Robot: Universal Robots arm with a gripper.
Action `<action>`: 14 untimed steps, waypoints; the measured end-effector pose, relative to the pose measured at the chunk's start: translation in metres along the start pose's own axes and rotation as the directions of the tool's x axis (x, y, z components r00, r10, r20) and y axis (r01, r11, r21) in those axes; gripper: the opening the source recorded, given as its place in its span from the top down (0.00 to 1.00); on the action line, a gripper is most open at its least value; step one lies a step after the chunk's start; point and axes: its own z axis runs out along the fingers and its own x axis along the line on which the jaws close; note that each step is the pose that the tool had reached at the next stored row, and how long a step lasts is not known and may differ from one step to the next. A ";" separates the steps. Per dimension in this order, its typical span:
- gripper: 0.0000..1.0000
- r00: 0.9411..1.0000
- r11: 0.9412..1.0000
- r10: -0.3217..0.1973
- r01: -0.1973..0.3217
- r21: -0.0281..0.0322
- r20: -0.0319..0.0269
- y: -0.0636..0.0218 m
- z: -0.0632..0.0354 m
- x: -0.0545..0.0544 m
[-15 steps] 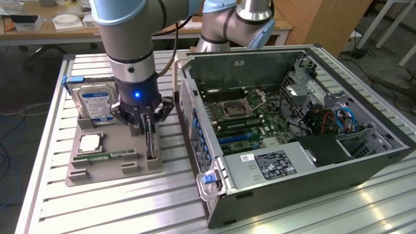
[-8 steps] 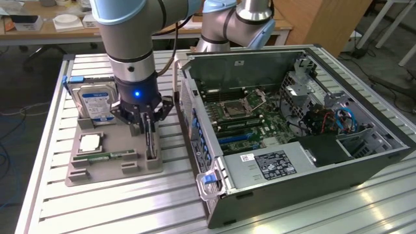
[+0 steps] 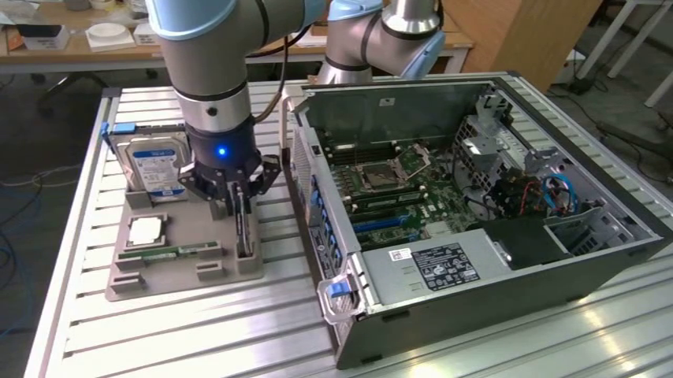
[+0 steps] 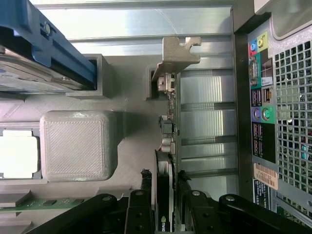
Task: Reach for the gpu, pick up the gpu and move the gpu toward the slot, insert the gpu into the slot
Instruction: 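Pick up the gpu and move the gpu toward the slot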
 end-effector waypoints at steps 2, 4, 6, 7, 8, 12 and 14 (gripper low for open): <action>0.67 1.000 1.000 0.000 0.000 0.000 0.000 0.0000 0.0000 0.000; 0.74 1.000 1.000 0.000 0.000 0.000 0.000 0.0000 0.0000 0.000; 0.75 1.000 1.000 0.000 0.000 0.000 0.000 0.0000 0.0000 0.000; 0.75 1.000 1.000 0.000 0.000 0.000 0.000 0.0000 0.0000 0.000; 0.75 1.000 1.000 0.000 0.000 0.000 0.000 0.0000 0.0000 0.000; 0.75 1.000 1.000 0.000 0.000 0.000 0.000 0.0000 0.0000 0.000; 0.75 1.000 1.000 0.000 0.000 -0.001 0.000 0.0000 -0.0001 0.000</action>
